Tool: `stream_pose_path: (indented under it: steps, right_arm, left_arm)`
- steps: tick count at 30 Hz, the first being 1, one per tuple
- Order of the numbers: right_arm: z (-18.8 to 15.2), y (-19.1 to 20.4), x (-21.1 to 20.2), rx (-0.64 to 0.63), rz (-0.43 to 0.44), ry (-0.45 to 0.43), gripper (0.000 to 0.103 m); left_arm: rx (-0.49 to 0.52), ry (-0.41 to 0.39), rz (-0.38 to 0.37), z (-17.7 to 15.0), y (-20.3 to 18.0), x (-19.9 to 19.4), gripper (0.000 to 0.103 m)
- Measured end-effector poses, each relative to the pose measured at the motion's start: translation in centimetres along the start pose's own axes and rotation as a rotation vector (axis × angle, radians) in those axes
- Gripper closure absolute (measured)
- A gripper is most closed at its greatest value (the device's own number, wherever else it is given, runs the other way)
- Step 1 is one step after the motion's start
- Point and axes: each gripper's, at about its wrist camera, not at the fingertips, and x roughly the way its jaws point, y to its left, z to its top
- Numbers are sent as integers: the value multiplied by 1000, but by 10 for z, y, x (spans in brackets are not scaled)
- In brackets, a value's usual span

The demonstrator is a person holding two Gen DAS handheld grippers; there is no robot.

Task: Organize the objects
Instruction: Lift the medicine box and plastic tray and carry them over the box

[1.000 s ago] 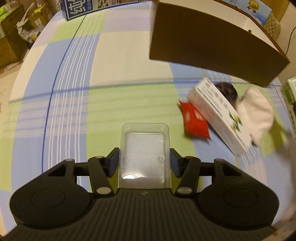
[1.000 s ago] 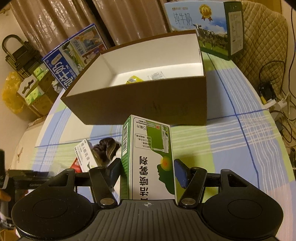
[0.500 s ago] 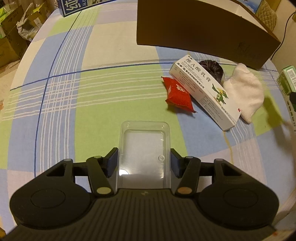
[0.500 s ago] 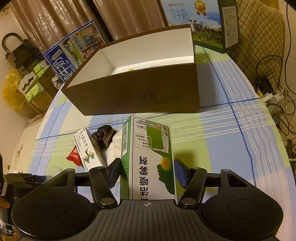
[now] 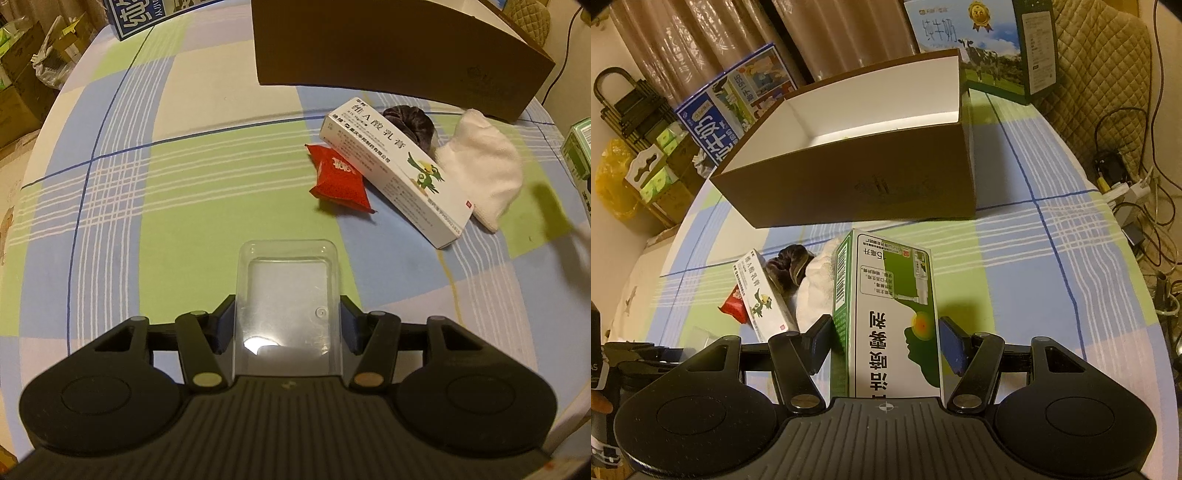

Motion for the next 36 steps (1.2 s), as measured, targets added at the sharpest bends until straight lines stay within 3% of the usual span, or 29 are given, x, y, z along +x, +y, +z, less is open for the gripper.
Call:
stream_pose_path:
  steps: [10, 21, 27, 36]
  right_arm:
    - [5, -8, -3, 6, -2, -10, 45]
    - [17, -11, -3, 14, 19, -21, 45]
    - [45, -7, -2, -15, 46, -50, 45]
    - [111, 8, 13, -107, 53, -115, 45]
  left_arm:
    - [-49, -46, 22, 7, 15, -19, 51]
    - [-61, -168, -25, 42, 9, -56, 51]
    - [-24, -226, -63, 73, -3, -68, 51]
    - [46, -325, -54, 144, -15, -75, 51]
